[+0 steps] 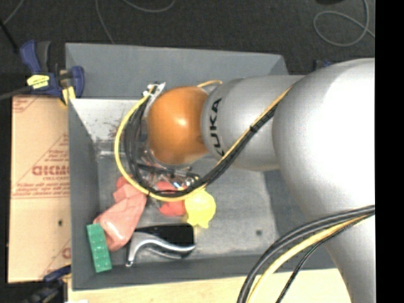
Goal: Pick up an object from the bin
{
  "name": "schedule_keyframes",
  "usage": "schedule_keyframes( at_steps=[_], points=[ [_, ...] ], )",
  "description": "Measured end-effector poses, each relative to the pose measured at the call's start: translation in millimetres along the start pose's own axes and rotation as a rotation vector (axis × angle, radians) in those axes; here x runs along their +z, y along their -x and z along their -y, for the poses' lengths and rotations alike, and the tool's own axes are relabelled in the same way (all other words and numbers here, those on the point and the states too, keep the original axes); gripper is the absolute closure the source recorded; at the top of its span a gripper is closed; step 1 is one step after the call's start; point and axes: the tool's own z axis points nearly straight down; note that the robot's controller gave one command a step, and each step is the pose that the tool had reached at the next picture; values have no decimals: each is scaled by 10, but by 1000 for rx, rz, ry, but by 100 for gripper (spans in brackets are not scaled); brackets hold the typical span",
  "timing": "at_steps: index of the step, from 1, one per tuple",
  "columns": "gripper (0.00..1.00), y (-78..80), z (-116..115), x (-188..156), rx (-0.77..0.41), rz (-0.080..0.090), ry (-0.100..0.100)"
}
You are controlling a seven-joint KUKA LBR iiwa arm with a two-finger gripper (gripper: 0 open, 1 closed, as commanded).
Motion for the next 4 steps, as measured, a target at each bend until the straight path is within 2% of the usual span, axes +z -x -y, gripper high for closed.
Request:
schedule_keyframes(
  at_steps=[1,2,3,4],
  points=[
    [100,18,-378,72,-21,9,3],
    [100,285,-73,-697,617,7,-1],
    [100,277,-78,-685,617,4,-1],
    [100,305,-50,-1215,644,2,1]
  ],
)
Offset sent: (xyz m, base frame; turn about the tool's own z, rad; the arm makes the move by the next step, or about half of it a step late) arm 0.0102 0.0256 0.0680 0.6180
